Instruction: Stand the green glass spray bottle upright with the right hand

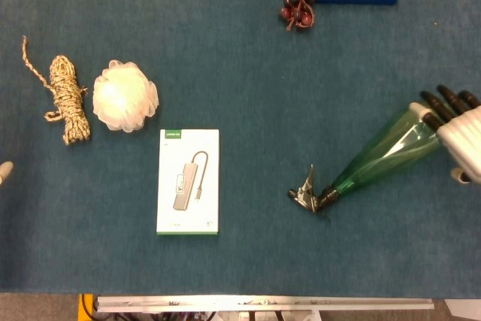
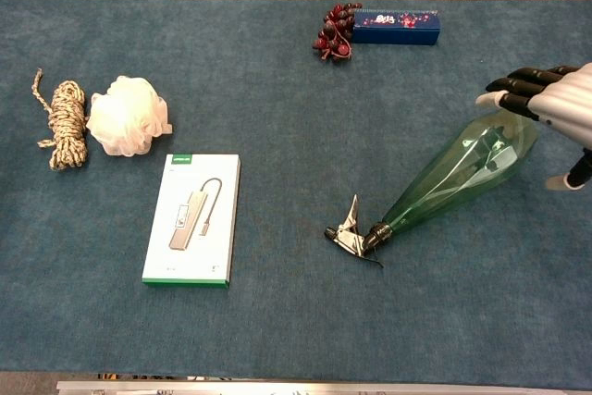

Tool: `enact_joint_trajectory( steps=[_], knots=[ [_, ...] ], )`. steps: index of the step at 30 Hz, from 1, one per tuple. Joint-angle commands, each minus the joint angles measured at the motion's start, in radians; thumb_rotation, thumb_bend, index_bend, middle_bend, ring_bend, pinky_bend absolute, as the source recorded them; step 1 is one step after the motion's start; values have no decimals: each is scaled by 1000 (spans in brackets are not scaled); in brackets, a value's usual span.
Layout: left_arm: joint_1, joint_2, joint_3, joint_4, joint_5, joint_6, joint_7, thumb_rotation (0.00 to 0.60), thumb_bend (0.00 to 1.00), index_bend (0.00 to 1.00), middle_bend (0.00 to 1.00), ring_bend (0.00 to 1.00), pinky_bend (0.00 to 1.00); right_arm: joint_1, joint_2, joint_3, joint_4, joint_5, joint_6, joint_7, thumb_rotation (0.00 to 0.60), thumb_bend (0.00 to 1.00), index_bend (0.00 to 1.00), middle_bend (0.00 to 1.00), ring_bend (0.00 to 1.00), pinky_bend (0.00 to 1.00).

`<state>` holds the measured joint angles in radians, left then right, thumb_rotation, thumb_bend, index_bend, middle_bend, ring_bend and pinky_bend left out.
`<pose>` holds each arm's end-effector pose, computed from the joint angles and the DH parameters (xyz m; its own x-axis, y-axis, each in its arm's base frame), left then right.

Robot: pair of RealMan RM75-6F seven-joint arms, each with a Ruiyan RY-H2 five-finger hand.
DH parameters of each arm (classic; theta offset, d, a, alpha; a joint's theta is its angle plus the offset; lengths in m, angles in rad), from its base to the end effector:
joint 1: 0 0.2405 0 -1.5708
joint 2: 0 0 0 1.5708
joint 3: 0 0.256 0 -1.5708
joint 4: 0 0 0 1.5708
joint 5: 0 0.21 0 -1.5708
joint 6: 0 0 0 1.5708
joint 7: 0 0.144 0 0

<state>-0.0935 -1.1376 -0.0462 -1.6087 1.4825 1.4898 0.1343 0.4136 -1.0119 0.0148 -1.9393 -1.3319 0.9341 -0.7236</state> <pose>-0.3108 0.1829 0.1545 0.5004 -0.0009 0.8658 0.8658 0.0001 -0.5004 -0.2269 -0.2270 0.0926 0.8247 -0.2696 0.4972 -0.5635 -0.4681 0.6807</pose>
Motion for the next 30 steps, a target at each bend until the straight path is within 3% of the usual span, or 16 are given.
enact_joint_trajectory(
  steps=[1,30],
  knots=[
    [0,0,0,0,0,0,0,600,0,0,0,0,0,40,-31,-3,16,27,-42,-46,600,0,132,97,0,178],
    [0,-1,0,0,0,1,1,600,0,0,0,0,0,237,-194,-75,78,140,-157,-197,600,0,132,111,0,176]
  ],
)
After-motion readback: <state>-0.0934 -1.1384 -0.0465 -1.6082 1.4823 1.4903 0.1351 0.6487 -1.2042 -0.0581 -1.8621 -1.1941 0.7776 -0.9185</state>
